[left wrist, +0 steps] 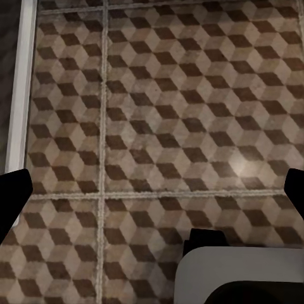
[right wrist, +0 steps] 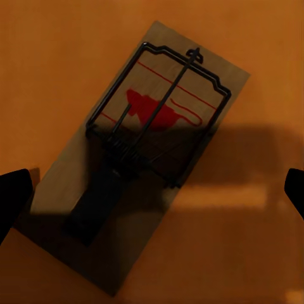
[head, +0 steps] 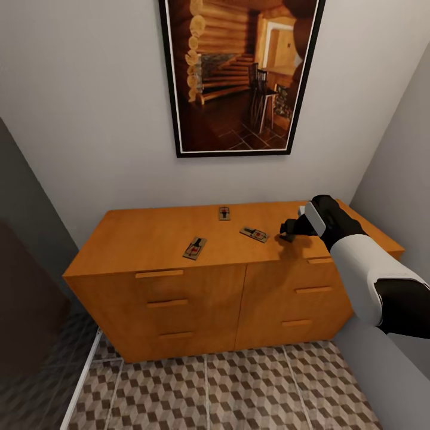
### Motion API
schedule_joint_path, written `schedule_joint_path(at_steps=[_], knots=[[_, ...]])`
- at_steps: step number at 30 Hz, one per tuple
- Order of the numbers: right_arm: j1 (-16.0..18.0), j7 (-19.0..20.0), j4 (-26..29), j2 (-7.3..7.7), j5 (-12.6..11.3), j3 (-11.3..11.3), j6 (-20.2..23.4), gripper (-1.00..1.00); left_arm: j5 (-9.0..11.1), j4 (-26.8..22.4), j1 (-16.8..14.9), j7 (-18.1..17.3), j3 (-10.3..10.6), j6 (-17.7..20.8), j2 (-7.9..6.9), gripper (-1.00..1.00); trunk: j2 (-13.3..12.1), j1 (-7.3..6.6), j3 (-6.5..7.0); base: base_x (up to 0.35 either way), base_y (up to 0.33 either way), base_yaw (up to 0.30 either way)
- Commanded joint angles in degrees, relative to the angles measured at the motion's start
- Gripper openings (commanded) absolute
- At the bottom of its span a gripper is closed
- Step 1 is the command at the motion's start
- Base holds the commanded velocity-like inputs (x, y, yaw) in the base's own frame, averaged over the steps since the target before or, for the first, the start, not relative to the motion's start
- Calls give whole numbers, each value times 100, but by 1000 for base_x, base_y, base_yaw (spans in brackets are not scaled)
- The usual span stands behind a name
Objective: Take the four mousetraps from the cabinet in the bathroom and place them on the bathroom floor. Make sure all four end up on the same floor surface, and ensure that at least two of them are either under or directly next to the same bathroom sink.
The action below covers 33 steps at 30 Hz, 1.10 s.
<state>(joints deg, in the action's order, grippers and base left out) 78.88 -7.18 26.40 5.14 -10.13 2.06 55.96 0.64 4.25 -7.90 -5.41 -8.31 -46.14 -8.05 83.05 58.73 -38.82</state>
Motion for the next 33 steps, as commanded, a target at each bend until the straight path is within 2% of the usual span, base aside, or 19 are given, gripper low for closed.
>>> schedule_joint_path(at_steps=[1, 11, 33], knots=[[3, -48, 5, 4, -59, 22, 20, 100, 11, 23, -10, -57, -48, -27, -3, 100, 3, 0, -5, 0, 6, 0], [3, -47, 5, 4, -59, 22, 20, 100, 9, 23, -10, -57, -45, -27, -3, 100, 3, 0, -5, 0, 68, 0], [5, -48, 5, 4, -59, 22, 20, 100, 14, 23, -10, -57, -48, -27, -3, 100, 3, 0, -10, 0, 4, 0]])
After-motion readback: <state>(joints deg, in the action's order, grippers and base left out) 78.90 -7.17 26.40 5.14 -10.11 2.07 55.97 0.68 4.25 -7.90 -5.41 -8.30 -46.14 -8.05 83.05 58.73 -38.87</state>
